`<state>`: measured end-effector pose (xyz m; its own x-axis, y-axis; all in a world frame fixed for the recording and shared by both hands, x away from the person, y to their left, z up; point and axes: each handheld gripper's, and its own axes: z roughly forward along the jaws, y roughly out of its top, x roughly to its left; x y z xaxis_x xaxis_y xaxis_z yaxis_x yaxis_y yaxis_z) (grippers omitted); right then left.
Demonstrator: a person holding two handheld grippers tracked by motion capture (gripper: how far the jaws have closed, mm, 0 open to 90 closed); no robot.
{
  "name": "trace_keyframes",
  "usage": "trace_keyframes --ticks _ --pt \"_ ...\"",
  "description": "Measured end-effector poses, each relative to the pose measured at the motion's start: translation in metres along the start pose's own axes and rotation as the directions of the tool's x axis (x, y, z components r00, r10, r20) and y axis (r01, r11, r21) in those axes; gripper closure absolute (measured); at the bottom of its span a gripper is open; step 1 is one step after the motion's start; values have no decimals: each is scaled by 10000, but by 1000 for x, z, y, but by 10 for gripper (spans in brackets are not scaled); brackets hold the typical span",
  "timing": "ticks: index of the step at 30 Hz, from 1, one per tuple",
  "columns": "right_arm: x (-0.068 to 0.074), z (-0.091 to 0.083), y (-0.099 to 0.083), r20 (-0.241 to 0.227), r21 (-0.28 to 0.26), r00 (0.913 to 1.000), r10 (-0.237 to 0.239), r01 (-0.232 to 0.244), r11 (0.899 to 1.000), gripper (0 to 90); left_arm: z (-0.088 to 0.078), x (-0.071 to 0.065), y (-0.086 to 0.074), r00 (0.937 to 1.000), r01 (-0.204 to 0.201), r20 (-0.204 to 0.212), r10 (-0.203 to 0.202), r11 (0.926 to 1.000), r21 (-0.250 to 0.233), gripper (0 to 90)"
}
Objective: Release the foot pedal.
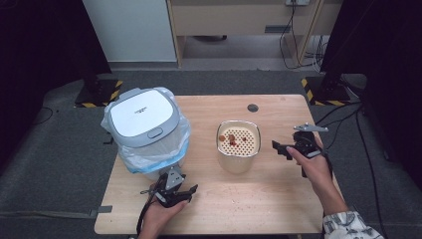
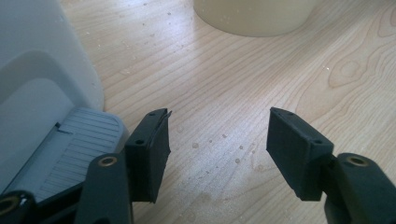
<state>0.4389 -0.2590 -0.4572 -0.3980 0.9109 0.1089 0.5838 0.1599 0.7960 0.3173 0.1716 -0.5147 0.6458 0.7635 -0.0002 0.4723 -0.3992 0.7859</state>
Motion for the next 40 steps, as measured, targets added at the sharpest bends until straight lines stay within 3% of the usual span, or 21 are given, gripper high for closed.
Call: trace_keyframes --ticks 11,14,15,18,22,29,31,40 --pt "-8 13 -23 243 492 9994 257 -269 9984 62 4 -1 -1 9999 21 140 -23 9998 188 337" --pt "-11 21 -27 486 702 9983 334 -368 9969 59 5 -2 -1 9998 2 193 -5 9998 190 325" --pt "-11 29 -30 771 1093 9962 416 -499 9928 58 5 -2 -1 9998 -13 207 9 9998 204 318" --pt "-10 37 -33 958 1432 9947 383 -518 9883 56 6 -2 -1 9996 -16 270 10 9997 235 310" --pt "-6 52 -37 1483 1629 9878 473 -716 9840 62 6 -2 -1 9995 -1 315 -6 9997 228 305" --pt "0 66 -44 1921 1579 9790 676 -988 9825 59 6 -2 -1 9994 -2 335 -6 9997 230 304" --pt "6 71 -49 2158 1437 9762 205 -525 9882 31 6 -2 -1 9994 9 341 -16 9998 216 304" --pt "9 72 -52 2279 1258 9732 307 -607 9902 7 6 -2 0 9995 41 305 -47 9998 201 304"
